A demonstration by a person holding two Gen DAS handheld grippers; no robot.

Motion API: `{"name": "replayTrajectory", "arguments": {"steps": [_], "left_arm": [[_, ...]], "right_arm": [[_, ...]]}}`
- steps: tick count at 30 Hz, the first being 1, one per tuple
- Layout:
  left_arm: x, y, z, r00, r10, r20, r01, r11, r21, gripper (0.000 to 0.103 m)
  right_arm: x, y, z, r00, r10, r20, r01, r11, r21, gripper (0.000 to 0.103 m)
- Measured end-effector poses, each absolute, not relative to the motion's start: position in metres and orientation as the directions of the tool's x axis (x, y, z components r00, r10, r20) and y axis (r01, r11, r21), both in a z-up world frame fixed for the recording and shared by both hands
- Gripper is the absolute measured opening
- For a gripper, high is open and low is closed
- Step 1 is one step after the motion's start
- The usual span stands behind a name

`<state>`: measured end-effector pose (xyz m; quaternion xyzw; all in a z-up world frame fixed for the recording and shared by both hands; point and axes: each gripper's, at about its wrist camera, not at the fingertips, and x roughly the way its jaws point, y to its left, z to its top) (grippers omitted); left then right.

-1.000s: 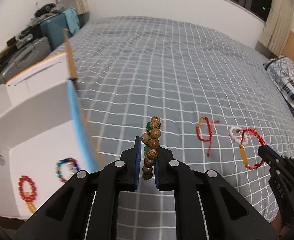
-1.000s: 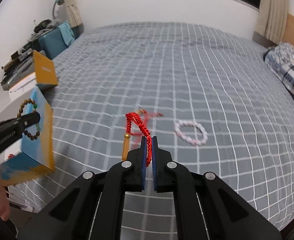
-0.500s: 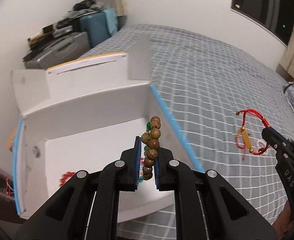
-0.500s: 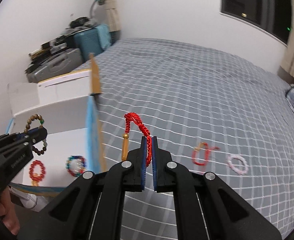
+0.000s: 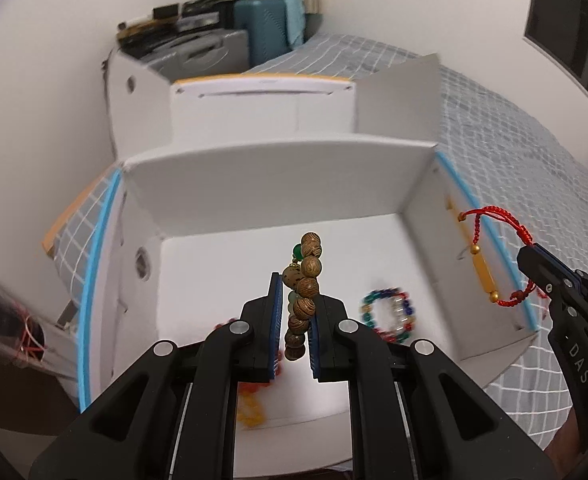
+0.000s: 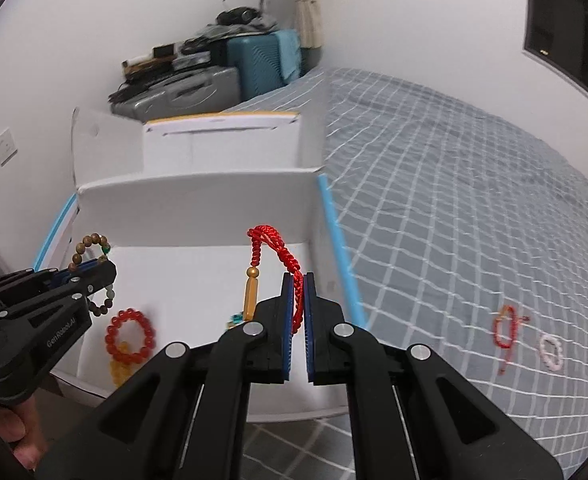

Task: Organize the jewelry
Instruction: 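Carry the wooden bracelet and red string bracelet over the white box and lower them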

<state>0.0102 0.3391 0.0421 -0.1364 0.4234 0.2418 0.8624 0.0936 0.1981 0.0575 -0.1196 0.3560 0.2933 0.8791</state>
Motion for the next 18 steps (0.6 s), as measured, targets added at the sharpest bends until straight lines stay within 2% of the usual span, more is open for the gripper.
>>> {"name": "replayTrajectory", "arguments": {"steps": [18], "left_arm": [[-0.011, 0.368, 0.004, 0.474, 0.285, -0.833, -0.569, 0.821, -0.043, 0.011]], "right_arm": [[0.084, 0.248, 0.005, 0.479, 0.429, -0.766, -0.647, 0.762, 0.022, 0.004]]}}
